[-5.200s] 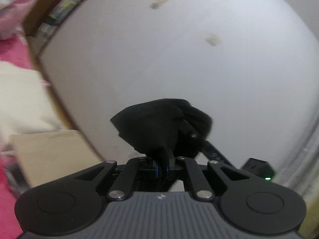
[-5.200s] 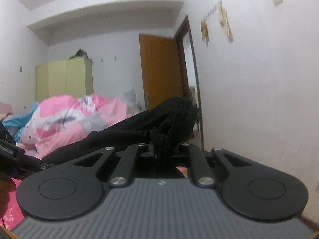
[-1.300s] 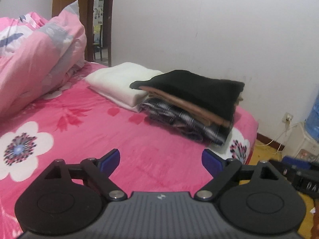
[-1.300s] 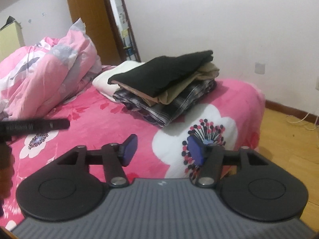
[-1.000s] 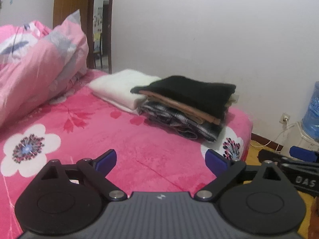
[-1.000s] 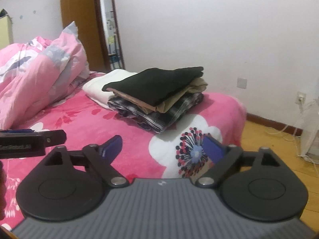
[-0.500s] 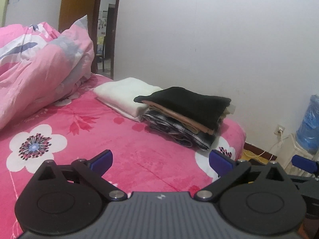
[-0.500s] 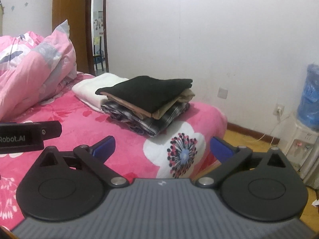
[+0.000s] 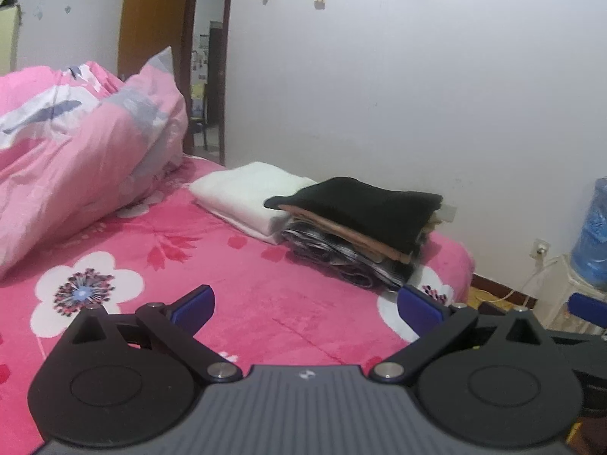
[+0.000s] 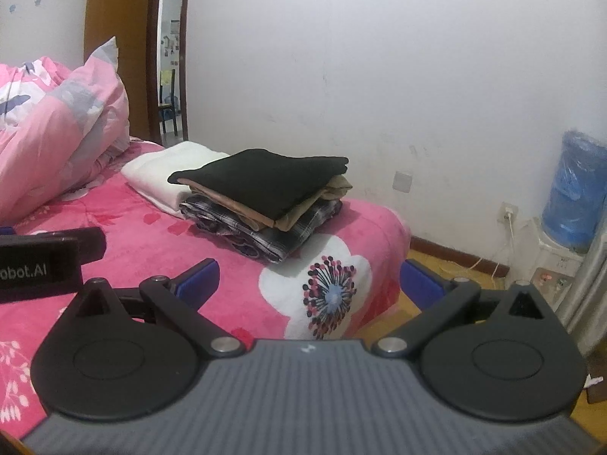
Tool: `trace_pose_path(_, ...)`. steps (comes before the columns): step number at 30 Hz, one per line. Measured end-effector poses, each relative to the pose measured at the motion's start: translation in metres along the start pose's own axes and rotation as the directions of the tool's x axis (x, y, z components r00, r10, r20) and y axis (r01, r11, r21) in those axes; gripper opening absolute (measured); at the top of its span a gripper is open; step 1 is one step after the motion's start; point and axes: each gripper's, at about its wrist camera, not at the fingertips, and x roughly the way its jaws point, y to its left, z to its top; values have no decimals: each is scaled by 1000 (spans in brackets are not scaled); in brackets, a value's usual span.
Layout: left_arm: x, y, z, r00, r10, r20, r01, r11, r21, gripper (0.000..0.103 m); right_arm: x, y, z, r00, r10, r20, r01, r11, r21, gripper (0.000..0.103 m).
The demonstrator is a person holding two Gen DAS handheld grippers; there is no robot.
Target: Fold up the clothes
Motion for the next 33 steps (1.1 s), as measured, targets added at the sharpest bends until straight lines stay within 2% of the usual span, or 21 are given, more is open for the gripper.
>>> trace_pose_path(5, -2, 9, 0, 1000, 23, -16, -24, 996, -83, 103, -2, -2, 0, 1000, 0, -19, 0, 1000, 9, 102)
trace_pose_path(11, -1, 17, -2, 997, 61, -36, -65, 991, -113, 103, -3, -2, -1, 1000, -7, -4, 7, 1000, -9, 102)
trace_pose_path(23, 3, 9, -5, 997, 74, -33, -75, 996, -46, 103, 0, -1, -3, 1000, -24, 0, 24, 999, -24, 102)
trace_pose_path(33, 4, 13, -5, 997, 75, -34, -78, 995, -66, 103, 2, 4, -5, 1000, -20, -12, 20, 999, -28, 102)
